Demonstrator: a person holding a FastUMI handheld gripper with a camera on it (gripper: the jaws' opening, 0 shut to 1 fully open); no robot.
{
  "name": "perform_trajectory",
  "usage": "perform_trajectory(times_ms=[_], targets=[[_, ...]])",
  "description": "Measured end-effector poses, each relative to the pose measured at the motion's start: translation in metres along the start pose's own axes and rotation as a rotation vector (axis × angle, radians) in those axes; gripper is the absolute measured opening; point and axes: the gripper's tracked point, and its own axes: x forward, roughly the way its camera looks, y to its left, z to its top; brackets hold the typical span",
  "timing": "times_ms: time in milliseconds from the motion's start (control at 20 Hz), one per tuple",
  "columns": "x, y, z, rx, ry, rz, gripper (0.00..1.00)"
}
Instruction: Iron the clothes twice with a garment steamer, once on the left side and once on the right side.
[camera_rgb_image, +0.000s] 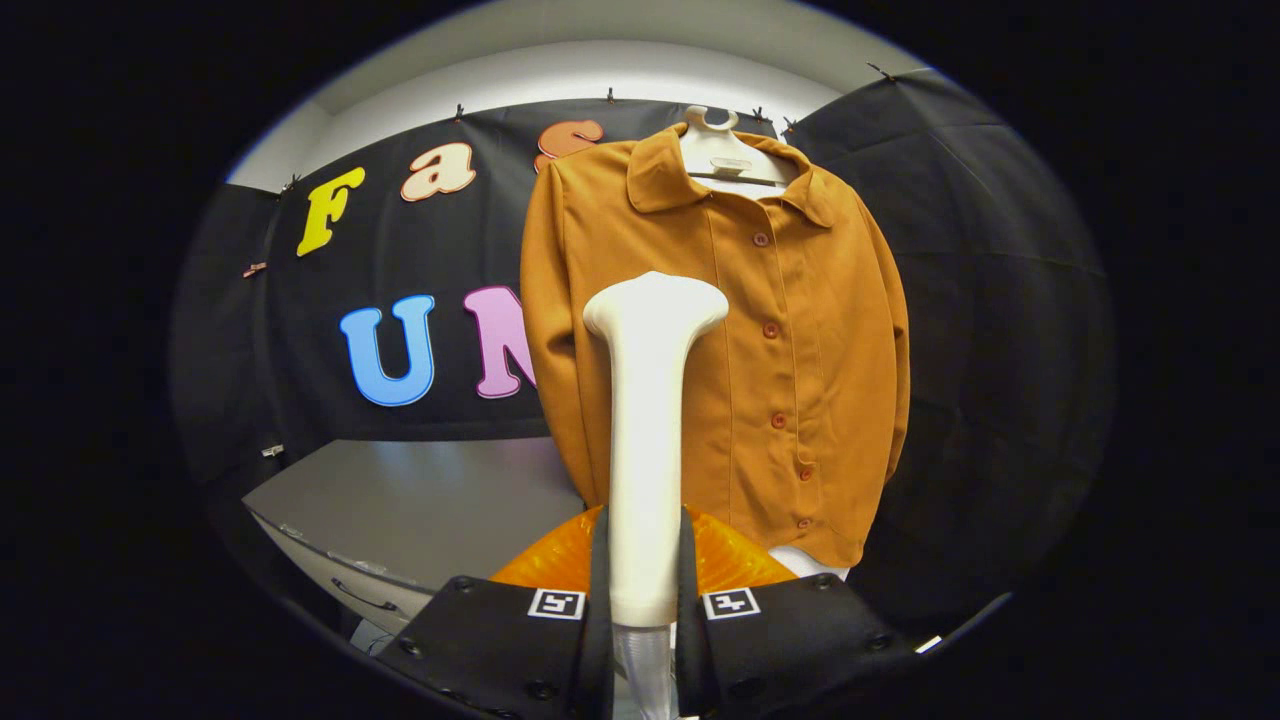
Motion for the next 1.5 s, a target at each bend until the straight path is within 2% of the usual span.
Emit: perform_trajectory(times_ms=[600,800,1150,1350,1500], targets=[[-0.032,-0.025,-0.152,0.010,0.344,-0.089,0.28],[-0.049,-0.032,-0.177,0.015,0.392,-0.104,0.28],[-0.065,-0.038,-0.159,0.034,0.331,-0.107,0.28],[-0.072,-0.037,-0.116,0.032,0.224,-0.083,0.28],[-0.076,-0.036,-0.066,0.033,0.125,-0.075,0.28]])
